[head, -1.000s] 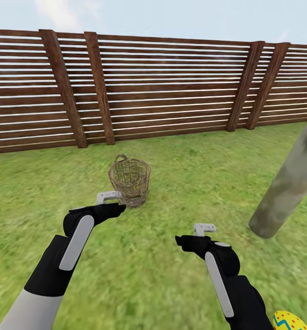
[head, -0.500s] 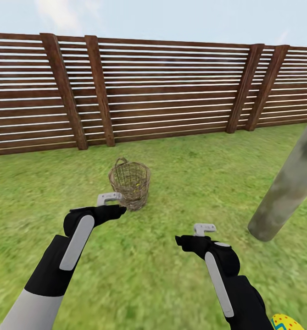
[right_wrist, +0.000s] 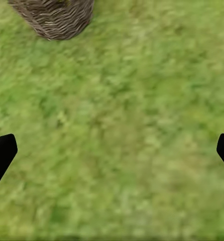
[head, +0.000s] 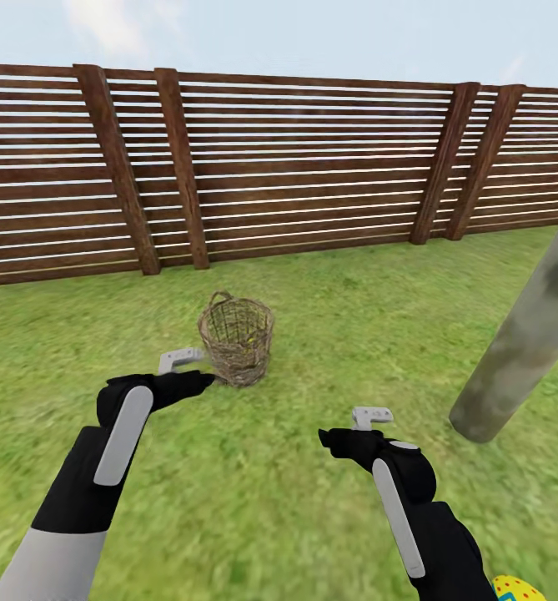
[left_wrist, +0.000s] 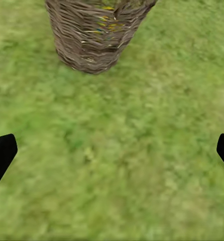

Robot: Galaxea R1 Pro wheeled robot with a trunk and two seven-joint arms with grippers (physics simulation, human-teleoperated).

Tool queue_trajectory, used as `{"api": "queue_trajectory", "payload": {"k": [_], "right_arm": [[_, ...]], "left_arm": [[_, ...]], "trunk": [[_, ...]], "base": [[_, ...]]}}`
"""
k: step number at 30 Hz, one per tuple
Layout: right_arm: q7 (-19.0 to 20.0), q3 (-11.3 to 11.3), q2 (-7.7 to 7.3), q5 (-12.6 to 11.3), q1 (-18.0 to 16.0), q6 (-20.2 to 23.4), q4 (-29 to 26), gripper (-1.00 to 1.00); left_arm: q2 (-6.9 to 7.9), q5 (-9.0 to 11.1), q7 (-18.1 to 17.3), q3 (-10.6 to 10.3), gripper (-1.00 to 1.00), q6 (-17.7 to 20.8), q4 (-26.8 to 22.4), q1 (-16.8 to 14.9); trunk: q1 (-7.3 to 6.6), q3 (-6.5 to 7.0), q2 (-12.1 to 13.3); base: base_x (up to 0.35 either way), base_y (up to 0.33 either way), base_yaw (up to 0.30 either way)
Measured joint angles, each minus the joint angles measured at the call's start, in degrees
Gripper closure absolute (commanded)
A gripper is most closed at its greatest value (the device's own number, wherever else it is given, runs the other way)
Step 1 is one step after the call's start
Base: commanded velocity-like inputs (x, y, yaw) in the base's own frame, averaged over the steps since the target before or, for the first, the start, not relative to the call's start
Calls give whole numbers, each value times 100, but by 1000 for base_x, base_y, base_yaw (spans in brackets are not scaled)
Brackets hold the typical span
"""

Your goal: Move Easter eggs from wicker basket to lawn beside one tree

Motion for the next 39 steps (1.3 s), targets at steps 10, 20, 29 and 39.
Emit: {"api": "queue_trajectory", "payload": {"k": [10, 20, 29, 39], "right_arm": [[-2, 0, 0, 0, 0, 0, 0, -100], [1, 0, 0, 0, 0, 0, 0, -100], [2, 0, 0, 0, 0, 0, 0, -100], [-1, 0, 0, 0, 0, 0, 0, -100]], "left_arm": [[1, 10, -4, 126, -100, 0, 13, 1], [1, 5, -4, 126, -100, 0, 23, 2], [2, -3, -16, 134, -100, 0, 14, 2], [1, -8, -34, 127, -100, 0, -9, 2]], "trunk": [[-3, 0, 0], [-3, 0, 0], [-3, 0, 0], [0, 0, 0]], "base": [[178, 0, 0], [310, 0, 0], [320, 0, 0], [92, 0, 0]]}}
